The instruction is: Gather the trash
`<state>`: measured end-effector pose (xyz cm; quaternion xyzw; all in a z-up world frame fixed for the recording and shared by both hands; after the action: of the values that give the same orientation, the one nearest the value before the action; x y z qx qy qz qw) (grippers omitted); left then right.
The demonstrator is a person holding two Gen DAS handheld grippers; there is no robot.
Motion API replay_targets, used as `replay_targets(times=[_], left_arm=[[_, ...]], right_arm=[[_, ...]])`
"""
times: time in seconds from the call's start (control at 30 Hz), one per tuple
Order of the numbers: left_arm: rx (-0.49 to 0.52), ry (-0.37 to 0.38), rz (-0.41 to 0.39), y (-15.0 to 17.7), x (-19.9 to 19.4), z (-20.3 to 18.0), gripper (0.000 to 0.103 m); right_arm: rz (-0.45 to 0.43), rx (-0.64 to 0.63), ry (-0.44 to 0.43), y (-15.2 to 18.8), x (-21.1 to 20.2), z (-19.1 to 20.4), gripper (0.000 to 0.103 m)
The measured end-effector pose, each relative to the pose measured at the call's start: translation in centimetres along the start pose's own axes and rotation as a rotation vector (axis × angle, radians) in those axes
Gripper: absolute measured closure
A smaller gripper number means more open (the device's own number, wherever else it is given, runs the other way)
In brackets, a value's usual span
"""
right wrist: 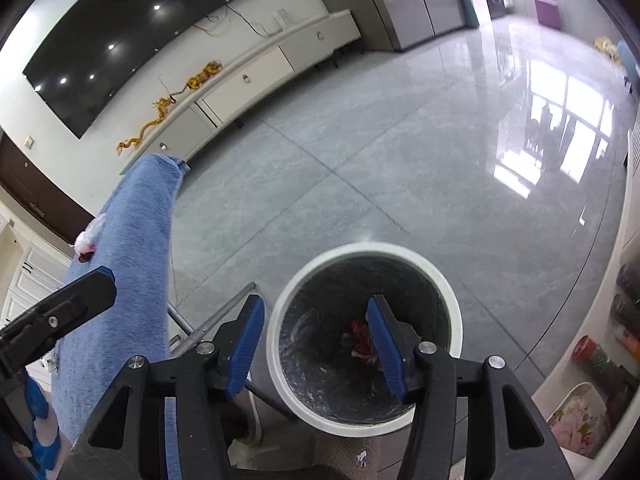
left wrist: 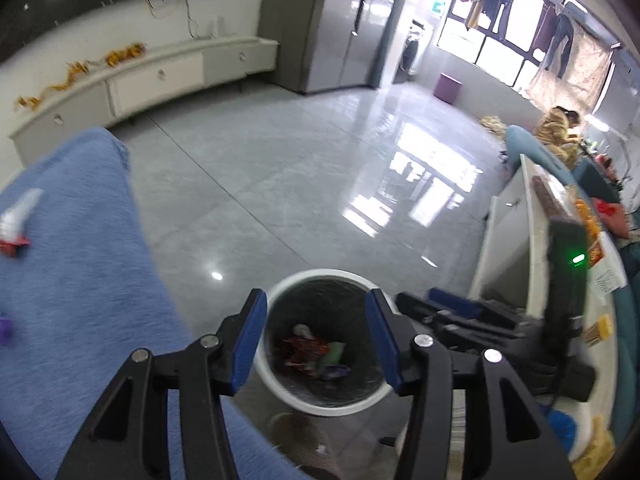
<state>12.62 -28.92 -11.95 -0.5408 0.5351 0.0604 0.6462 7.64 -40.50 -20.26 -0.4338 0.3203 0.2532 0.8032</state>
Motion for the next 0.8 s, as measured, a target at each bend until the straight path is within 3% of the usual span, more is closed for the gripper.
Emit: replay_targets(times=[0.23, 0.4, 0.47, 0.53, 0.7, 0.8], left_arm=[[0.013, -0.140, -0.097, 0.6, -6.0, 2.6, 0.054], [-0.010, -0.192, -0.141, 1.4, -10.0, 4.4, 0.053], [-0.016, -0.224, -0.164, 1.9, -11.7, 5.3, 0.048], [-0.024, -0.244, -0.192, 2.2, -13.3, 5.9, 0.040], [-0.034, -0.274, -0.243, 3.0, -16.5, 7.1, 0.039], [-0.061, -0.285, -0.275, 3.5, -18.4, 8.2, 0.039]], right_arm=[[-0.114, -0.101, 0.029, -0.9, -4.9, 5.1, 0.039], [-0.189, -0.191, 0.031, -1.0, -8.1, 9.8, 0.030], [-0.215, -0.220, 0.032, -0.9, -9.1, 11.2, 0.027], [-0.239, -0.242, 0.031, -0.7, -10.1, 12.7, 0.021], [-0.267, -0.291, 0.050, 0.2, -11.3, 15.4, 0.010], [-0.289, -0.323, 0.081, 0.8, -11.9, 16.8, 0.010]])
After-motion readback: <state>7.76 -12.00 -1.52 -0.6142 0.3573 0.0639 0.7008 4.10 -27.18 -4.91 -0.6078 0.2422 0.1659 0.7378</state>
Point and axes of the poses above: each gripper's, at about its wrist camera, not at the fingertips, and x roughly the way its jaws point, z to its left, y to its underside, the point moved 10 cm from there along x, roughly the way its jaws point
